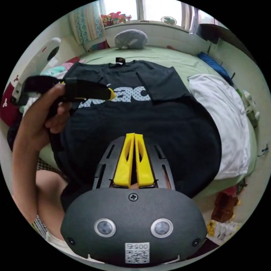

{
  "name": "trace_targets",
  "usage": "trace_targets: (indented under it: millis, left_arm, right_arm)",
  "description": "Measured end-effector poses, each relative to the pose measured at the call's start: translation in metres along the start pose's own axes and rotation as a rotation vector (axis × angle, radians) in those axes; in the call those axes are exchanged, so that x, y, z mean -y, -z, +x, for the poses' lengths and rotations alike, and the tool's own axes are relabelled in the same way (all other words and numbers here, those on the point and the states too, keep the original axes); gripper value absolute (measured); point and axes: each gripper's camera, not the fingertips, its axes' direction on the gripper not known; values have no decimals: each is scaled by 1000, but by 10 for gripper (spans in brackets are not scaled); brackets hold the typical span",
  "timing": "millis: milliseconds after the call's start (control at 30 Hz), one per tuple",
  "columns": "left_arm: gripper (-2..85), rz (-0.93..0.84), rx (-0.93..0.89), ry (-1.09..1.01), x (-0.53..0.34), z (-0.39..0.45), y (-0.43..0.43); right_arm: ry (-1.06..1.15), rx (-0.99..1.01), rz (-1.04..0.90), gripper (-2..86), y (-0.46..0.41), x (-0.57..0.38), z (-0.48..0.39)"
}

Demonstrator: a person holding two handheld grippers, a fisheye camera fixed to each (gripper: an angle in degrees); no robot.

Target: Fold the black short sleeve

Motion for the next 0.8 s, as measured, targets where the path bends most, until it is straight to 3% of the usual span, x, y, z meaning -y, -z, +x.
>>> trace_targets:
  millis: [67,233,500,800]
  left_arm:
    - [-5,-11,42,10,-14,4,-4]
    - [-5,-37,139,44,-53,10,-7]
    - [-5,-48,151,73,-93,19,-20]
    - [-3,-14,311,-29,-116,52,-29]
  right_arm:
    - [-35,-87,72,-10,6,-20,-11]
    - [-69,-44,106,-10,2,-38,-11]
    - [-16,44,55,-9,2,-40,-8]
    - [18,62,-6,-10,-1,-33,-15]
